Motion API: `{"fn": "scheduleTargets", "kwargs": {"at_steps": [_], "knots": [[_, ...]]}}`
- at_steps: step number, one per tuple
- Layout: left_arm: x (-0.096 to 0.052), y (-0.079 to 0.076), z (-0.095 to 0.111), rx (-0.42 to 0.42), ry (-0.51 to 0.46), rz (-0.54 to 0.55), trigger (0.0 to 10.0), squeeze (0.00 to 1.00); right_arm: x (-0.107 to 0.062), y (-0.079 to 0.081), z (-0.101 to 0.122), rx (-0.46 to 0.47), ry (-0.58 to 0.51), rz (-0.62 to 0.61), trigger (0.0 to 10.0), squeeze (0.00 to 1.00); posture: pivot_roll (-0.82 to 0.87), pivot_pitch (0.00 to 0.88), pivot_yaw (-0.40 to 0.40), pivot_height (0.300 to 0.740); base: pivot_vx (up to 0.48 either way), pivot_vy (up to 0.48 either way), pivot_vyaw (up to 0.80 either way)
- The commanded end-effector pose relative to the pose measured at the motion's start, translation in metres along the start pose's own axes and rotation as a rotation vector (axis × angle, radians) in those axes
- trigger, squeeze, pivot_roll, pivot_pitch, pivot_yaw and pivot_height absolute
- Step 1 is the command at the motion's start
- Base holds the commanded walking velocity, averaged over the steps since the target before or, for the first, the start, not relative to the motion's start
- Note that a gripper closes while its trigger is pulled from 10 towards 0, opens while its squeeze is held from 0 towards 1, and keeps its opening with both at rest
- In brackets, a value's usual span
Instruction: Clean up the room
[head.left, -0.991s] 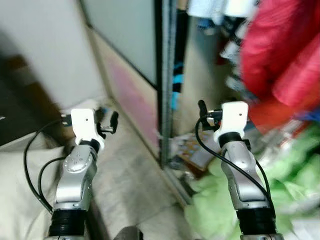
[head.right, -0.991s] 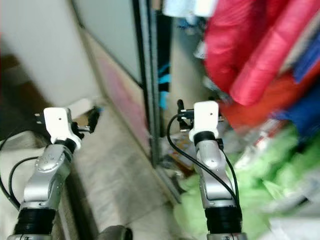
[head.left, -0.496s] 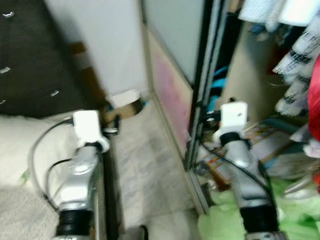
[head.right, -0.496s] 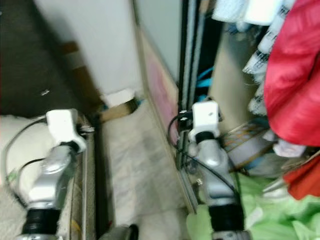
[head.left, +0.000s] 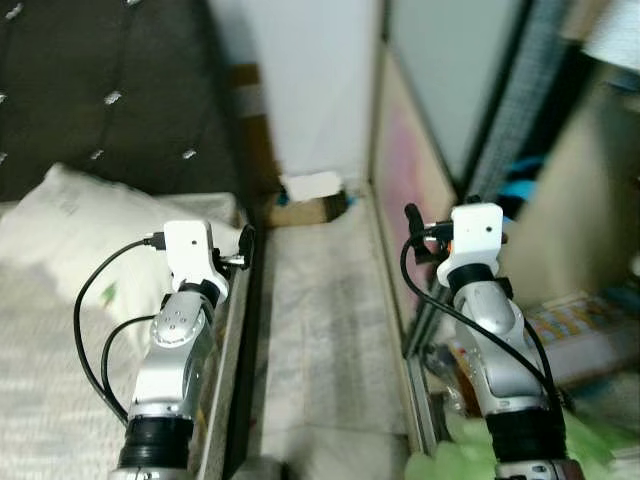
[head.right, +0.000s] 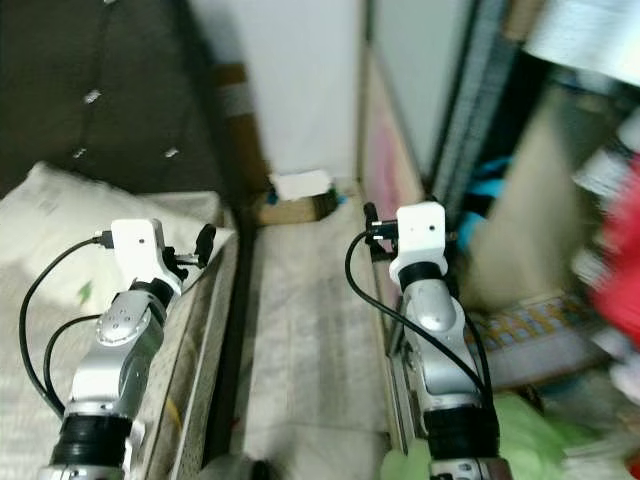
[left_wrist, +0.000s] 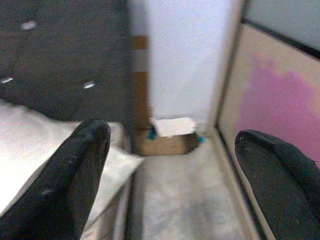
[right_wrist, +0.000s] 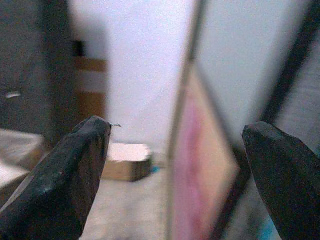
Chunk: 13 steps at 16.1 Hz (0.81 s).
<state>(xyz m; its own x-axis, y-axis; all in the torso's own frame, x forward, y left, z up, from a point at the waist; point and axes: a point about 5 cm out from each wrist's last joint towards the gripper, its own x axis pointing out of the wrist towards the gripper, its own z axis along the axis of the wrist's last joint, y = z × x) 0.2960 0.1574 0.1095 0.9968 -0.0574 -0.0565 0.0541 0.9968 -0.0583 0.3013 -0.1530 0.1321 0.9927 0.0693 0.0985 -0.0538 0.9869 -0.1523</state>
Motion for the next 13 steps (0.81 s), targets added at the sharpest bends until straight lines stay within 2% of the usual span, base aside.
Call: {"fn": "scheduleTargets", "kwargs": {"at_steps": [1, 6, 13], "knots": [[-0.001, 0.007, 0.000, 0.010, 0.003, 0.027, 10.0, 0.00, 0.002, 0.008, 0.004, 0.015, -0.017, 0.035, 10.0, 0.00, 0.01, 0.000, 0.018, 0.740, 0.000, 0.000, 0.79], [0.000, 0.008, -0.001, 0.010, 0.007, 0.033, 10.0, 0.00, 0.004, 0.015, 0.006, 0.047, -0.031, 0.100, 10.0, 0.00, 0.01, 0.000, 0.014, 0.740, 0.000, 0.000, 0.78], [0.001, 0.007, -0.001, 0.021, 0.009, 0.031, 10.0, 0.00, 0.003, 0.020, 0.008, 0.036, -0.051, 0.148, 10.0, 0.00, 0.01, 0.000, 0.012, 0.740, 0.000, 0.000, 0.77]]}}
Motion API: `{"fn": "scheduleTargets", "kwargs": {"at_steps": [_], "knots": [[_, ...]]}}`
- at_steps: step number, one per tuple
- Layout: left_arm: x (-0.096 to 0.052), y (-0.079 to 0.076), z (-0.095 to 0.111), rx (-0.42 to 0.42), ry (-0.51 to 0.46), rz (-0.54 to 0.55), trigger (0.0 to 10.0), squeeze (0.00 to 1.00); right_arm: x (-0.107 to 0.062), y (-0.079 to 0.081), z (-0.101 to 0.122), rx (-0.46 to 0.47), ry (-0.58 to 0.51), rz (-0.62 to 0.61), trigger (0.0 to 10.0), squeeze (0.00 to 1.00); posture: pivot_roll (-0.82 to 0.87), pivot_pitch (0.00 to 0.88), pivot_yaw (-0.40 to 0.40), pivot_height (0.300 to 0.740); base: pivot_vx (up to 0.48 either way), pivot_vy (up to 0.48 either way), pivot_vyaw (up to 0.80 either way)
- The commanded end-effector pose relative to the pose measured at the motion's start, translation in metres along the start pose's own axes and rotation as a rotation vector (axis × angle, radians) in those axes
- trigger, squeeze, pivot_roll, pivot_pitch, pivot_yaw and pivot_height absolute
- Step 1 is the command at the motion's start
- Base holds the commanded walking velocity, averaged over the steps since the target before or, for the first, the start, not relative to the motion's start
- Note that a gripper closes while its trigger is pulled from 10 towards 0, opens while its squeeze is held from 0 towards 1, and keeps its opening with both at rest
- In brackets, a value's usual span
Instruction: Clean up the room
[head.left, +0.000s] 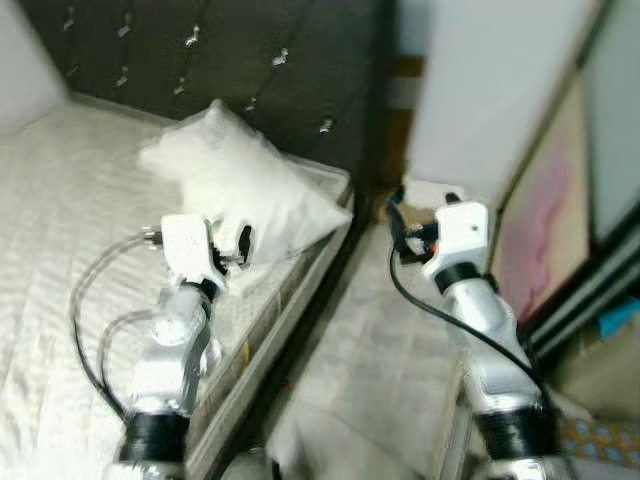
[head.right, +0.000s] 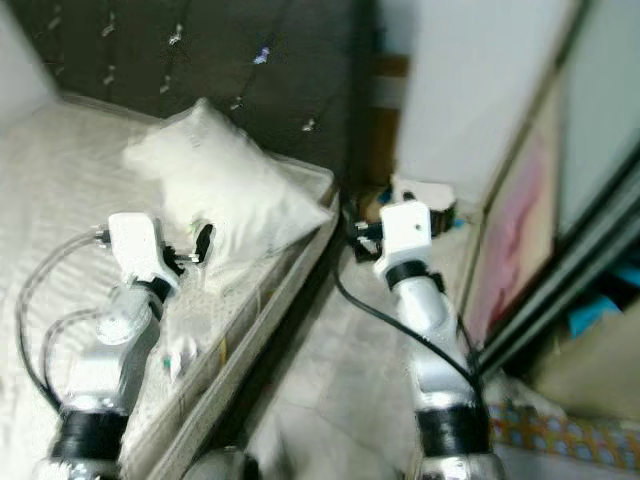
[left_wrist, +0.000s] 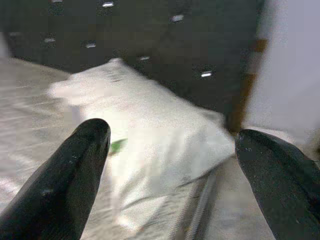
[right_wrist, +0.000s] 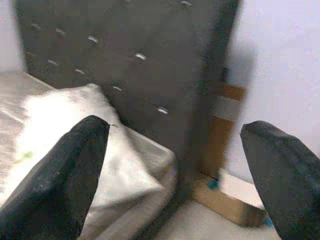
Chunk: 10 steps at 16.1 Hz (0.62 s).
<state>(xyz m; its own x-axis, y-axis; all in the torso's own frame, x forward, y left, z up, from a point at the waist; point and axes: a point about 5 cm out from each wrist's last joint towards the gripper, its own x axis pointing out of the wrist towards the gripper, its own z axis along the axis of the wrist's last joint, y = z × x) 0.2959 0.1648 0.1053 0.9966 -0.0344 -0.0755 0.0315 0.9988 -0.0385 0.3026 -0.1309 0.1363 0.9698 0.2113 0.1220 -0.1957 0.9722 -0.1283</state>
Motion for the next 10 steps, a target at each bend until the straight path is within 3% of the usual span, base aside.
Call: {"fn": "scheduleTargets", "kwargs": {"at_steps": [1, 4, 7, 10], "knots": [[0.0013, -0.0009, 0.0029, 0.005, -0.011, 0.006, 10.0, 0.00, 0.0007, 0.0004, 0.0011, -0.004, -0.009, 0.016, 10.0, 0.00, 0.01, 0.000, 0.012, 0.740, 0.000, 0.000, 0.76], [-0.0001, -0.0031, 0.0044, 0.036, -0.015, 0.015, 10.0, 0.00, 0.0015, 0.0019, 0.0012, -0.004, -0.014, 0.029, 10.0, 0.00, 0.02, 0.000, 0.013, 0.740, 0.000, 0.000, 0.76], [-0.0004, -0.0016, 0.0003, -0.008, 0.018, 0.007, 10.0, 0.00, 0.0019, 0.0041, 0.0014, 0.003, -0.021, 0.038, 10.0, 0.00, 0.02, 0.000, 0.018, 0.740, 0.000, 0.000, 0.77], [-0.0006, -0.0041, 0.0009, 0.001, 0.010, 0.002, 10.0, 0.00, 0.0025, 0.0065, 0.0019, 0.007, -0.026, 0.050, 10.0, 0.00, 0.02, 0.000, 0.019, 0.740, 0.000, 0.000, 0.77]]}}
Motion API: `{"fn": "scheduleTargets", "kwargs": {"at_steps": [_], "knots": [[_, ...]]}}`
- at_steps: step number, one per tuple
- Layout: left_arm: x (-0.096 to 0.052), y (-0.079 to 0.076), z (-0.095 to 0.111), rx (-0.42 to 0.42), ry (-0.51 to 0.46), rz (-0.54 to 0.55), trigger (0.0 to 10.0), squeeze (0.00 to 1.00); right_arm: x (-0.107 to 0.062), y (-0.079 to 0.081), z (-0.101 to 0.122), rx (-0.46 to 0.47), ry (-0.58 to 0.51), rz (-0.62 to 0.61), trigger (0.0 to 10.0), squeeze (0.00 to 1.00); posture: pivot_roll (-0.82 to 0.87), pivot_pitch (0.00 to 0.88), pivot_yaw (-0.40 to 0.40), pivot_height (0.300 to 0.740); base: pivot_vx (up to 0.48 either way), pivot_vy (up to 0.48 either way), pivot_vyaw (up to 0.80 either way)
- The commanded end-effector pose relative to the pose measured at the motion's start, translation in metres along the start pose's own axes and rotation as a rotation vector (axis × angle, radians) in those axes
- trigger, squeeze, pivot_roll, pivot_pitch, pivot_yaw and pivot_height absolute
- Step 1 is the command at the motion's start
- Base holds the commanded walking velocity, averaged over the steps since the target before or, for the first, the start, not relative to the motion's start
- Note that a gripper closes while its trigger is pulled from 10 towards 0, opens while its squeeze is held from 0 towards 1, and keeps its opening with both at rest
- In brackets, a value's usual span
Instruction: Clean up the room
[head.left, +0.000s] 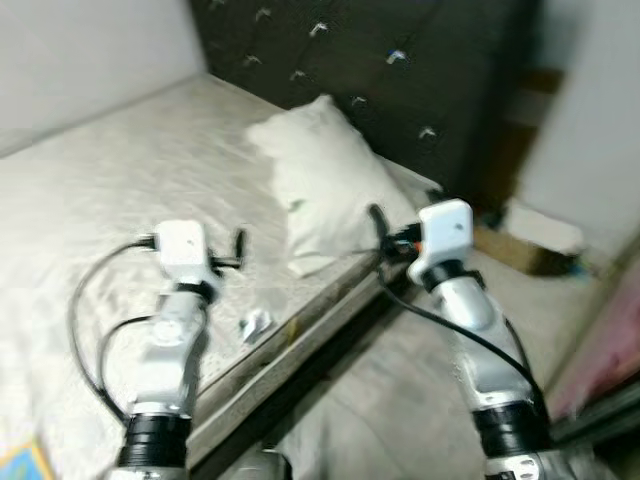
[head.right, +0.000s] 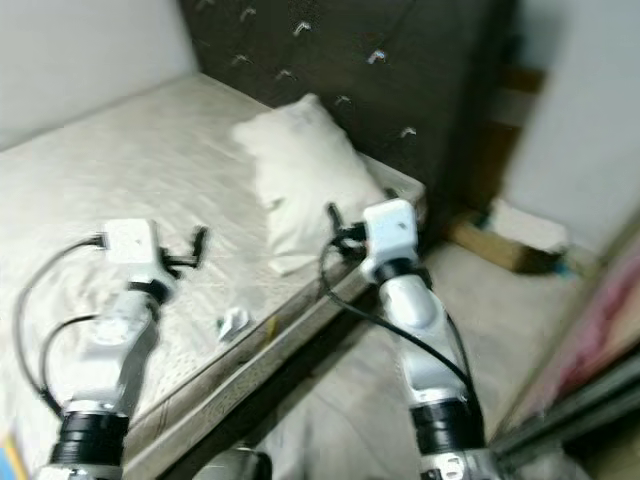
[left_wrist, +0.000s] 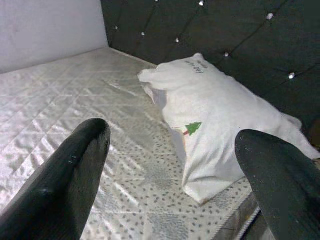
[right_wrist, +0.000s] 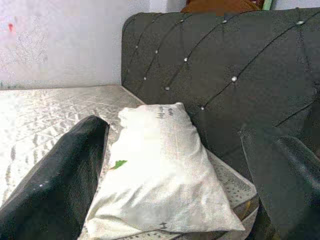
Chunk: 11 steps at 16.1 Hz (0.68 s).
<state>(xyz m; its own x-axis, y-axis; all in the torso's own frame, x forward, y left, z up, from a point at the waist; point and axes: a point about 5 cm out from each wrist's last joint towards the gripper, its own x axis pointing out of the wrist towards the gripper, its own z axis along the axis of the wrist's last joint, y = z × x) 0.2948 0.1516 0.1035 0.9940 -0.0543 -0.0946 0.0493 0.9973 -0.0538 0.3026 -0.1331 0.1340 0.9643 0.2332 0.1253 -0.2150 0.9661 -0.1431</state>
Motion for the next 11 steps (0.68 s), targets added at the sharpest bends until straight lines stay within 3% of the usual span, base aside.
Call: {"fn": "scheduleTargets", "kwargs": {"at_steps": [1, 2, 3, 5, 11], "knots": [[0.001, 0.007, 0.007, 0.007, -0.030, 0.014, 10.0, 0.00, 0.006, 0.010, 0.007, 0.020, -0.031, 0.037, 10.0, 0.00, 0.02, 0.000, 0.023, 0.740, 0.000, 0.000, 0.77], [0.003, 0.005, 0.010, -0.014, -0.048, -0.001, 10.0, 0.00, 0.008, 0.011, 0.009, 0.020, -0.042, 0.044, 10.0, 0.00, 0.01, 0.000, 0.024, 0.740, 0.000, 0.000, 0.77], [0.005, 0.004, 0.012, 0.068, -0.054, 0.007, 10.0, 0.00, 0.012, 0.013, 0.010, 0.020, -0.051, 0.050, 10.0, 0.00, 0.01, 0.000, 0.024, 0.740, 0.000, 0.000, 0.77], [0.005, 0.000, 0.014, 0.054, -0.075, -0.022, 10.0, 0.00, 0.016, 0.016, 0.014, 0.019, -0.064, 0.059, 10.0, 0.00, 0.02, 0.000, 0.022, 0.740, 0.000, 0.000, 0.77], [0.003, 0.005, 0.015, 0.009, -0.097, 0.001, 10.0, 0.00, 0.015, 0.017, 0.012, 0.040, -0.068, 0.071, 10.0, 0.00, 0.01, 0.000, 0.020, 0.740, 0.000, 0.000, 0.74]]}}
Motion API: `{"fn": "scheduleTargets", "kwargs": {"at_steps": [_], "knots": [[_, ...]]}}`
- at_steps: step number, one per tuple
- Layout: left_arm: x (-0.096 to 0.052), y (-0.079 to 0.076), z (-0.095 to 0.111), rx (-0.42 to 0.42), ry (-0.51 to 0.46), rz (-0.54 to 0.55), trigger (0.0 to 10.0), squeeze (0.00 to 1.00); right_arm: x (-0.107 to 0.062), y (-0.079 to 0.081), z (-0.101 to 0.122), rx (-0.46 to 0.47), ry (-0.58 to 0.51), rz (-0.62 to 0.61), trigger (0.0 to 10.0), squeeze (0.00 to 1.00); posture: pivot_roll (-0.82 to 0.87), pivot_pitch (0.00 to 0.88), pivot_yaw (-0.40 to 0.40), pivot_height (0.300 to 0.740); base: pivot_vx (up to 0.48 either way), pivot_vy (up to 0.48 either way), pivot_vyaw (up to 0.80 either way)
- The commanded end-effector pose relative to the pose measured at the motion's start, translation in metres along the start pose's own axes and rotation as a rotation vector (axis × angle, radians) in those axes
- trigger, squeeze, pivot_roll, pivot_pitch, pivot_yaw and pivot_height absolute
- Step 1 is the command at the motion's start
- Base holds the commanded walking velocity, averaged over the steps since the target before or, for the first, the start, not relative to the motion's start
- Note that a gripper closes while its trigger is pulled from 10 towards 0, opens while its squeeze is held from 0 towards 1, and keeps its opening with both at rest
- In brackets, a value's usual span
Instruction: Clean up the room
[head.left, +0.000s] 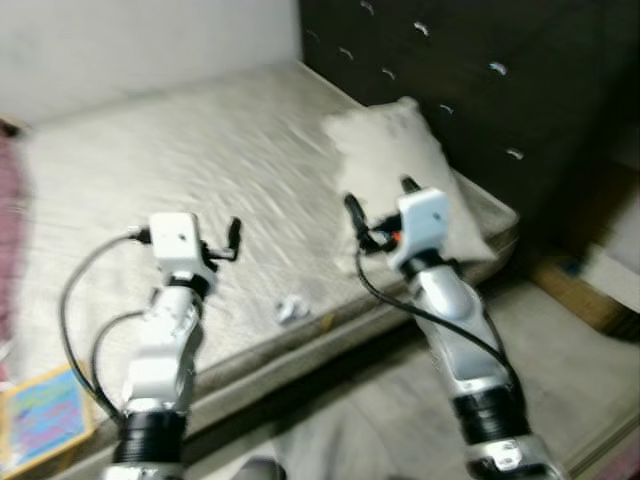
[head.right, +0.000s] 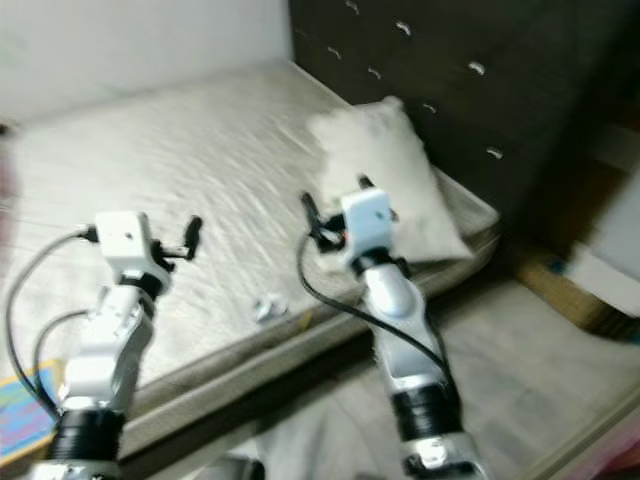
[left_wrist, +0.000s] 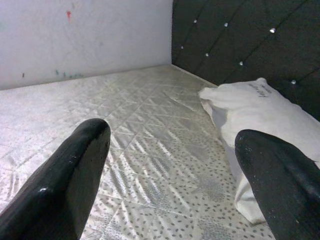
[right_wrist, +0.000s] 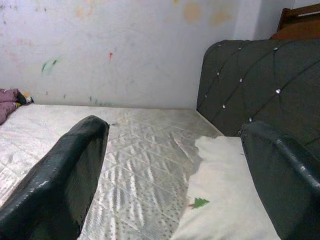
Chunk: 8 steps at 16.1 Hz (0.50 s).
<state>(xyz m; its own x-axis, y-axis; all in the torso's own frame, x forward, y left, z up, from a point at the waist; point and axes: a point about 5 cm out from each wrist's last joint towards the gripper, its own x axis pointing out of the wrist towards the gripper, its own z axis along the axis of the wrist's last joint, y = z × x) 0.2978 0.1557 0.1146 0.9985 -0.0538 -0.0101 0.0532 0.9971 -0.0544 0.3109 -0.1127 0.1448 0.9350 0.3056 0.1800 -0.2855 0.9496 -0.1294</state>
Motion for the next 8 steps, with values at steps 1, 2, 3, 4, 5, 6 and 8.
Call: {"fn": "scheduleTargets", "kwargs": {"at_steps": [1, 2, 3, 4, 5, 6, 8], "knots": [[0.0011, 0.0014, 0.0040, 0.011, -0.018, -0.002, 10.0, 0.00, 0.0004, 0.0016, 0.0006, 0.027, -0.007, 0.001, 10.0, 0.00, 0.01, 0.000, 0.021, 0.740, 0.000, 0.000, 0.00], [0.0010, 0.0013, 0.0041, 0.013, -0.020, -0.005, 10.0, 0.00, 0.0003, 0.0017, 0.0007, 0.034, -0.009, 0.001, 10.0, 0.00, 0.01, 0.000, 0.021, 0.740, 0.000, 0.000, 0.00], [0.0011, 0.0011, 0.0042, 0.010, -0.021, -0.009, 10.0, 0.00, 0.0003, 0.0016, 0.0005, 0.031, -0.007, 0.001, 10.0, 0.00, 0.01, 0.000, 0.021, 0.740, 0.000, 0.000, 0.00], [0.0010, 0.0009, 0.0047, 0.005, -0.025, -0.016, 10.0, 0.00, 0.0004, 0.0015, 0.0005, 0.030, -0.007, 0.002, 10.0, 0.00, 0.01, 0.000, 0.019, 0.740, 0.000, 0.000, 0.00], [0.0008, 0.0010, 0.0049, 0.003, -0.027, -0.017, 10.0, 0.00, 0.0003, 0.0014, 0.0006, 0.030, -0.007, 0.002, 10.0, 0.00, 0.01, 0.000, 0.019, 0.740, 0.000, 0.000, 0.00], [0.0004, 0.0008, 0.0050, -0.001, -0.031, -0.018, 10.0, 0.00, 0.0002, 0.0011, 0.0001, 0.031, -0.006, 0.004, 10.0, 0.00, 0.01, 0.000, 0.018, 0.740, 0.000, 0.000, 0.00], [0.0004, 0.0006, 0.0053, -0.002, -0.033, -0.021, 10.0, 0.00, 0.0005, 0.0013, 0.0001, 0.030, -0.006, 0.007, 10.0, 0.00, 0.01, 0.000, 0.018, 0.740, 0.000, 0.000, 0.00]]}}
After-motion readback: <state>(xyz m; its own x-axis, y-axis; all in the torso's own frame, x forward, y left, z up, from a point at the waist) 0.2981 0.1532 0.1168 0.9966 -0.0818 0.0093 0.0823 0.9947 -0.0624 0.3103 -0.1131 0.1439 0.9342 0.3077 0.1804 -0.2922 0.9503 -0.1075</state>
